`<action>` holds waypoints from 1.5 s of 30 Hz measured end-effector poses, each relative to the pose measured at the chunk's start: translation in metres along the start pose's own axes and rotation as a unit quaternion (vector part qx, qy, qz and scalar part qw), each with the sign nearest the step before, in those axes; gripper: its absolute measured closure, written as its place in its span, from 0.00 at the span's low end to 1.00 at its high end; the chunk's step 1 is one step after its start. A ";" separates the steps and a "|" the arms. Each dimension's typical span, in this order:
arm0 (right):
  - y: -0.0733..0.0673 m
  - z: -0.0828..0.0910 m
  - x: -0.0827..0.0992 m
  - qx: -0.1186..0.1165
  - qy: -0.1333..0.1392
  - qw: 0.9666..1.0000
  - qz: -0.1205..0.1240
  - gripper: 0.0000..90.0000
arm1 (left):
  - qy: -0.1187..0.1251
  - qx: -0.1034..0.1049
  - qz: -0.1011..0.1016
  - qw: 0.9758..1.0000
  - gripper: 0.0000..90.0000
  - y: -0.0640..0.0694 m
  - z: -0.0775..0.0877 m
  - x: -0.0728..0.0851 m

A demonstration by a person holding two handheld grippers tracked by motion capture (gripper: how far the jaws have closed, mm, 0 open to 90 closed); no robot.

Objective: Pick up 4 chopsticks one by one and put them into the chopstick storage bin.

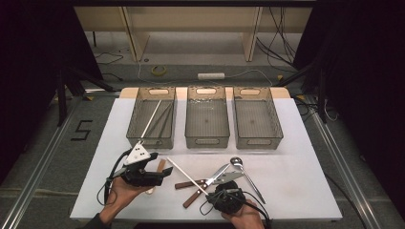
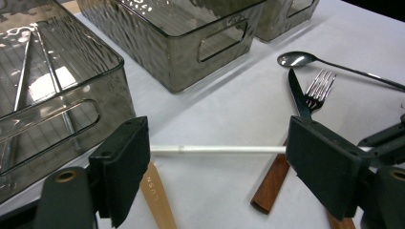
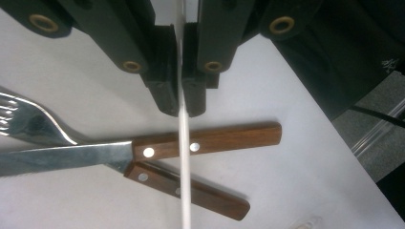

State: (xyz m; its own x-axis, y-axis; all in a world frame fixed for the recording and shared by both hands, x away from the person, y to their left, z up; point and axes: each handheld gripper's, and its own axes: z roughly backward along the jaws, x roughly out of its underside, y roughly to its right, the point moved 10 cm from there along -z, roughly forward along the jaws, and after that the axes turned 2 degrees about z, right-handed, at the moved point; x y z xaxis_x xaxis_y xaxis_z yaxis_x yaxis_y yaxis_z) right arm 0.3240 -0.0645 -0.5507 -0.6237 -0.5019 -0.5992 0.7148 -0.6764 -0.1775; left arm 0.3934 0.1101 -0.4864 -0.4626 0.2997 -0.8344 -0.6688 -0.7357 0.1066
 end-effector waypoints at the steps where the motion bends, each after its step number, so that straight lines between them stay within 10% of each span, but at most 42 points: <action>1: 0.000 0.001 0.000 -0.002 0.001 1.000 0.003 0.97 | -0.004 0.002 -0.005 1.000 0.25 0.001 -0.001 0.001; 16: 0.002 0.019 -0.006 -0.014 0.006 0.999 0.052 0.97 | -0.071 0.044 -0.116 0.990 0.26 0.032 -0.023 0.011; 32: -0.009 0.032 -0.009 -0.037 0.001 0.991 0.126 0.97 | -0.134 0.061 -0.192 0.970 0.27 0.049 -0.032 0.025; 41: -0.014 0.035 -0.011 -0.049 -0.003 0.987 0.156 0.97 | -0.164 0.062 -0.231 0.957 0.41 0.052 -0.032 0.034; 45: -0.016 0.035 -0.011 -0.055 -0.003 0.985 0.164 0.97 | -0.173 0.064 -0.233 0.955 0.50 0.053 -0.031 0.036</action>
State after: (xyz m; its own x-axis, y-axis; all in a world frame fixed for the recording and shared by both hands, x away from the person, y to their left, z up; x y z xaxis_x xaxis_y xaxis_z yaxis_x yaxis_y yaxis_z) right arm 0.3078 -0.0673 -0.5140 -0.3560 -0.6866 -0.6339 0.9077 -0.4154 -0.0598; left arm 0.3595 0.0633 -0.5272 -0.2469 0.7758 -0.5807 -0.9046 -0.3993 -0.1489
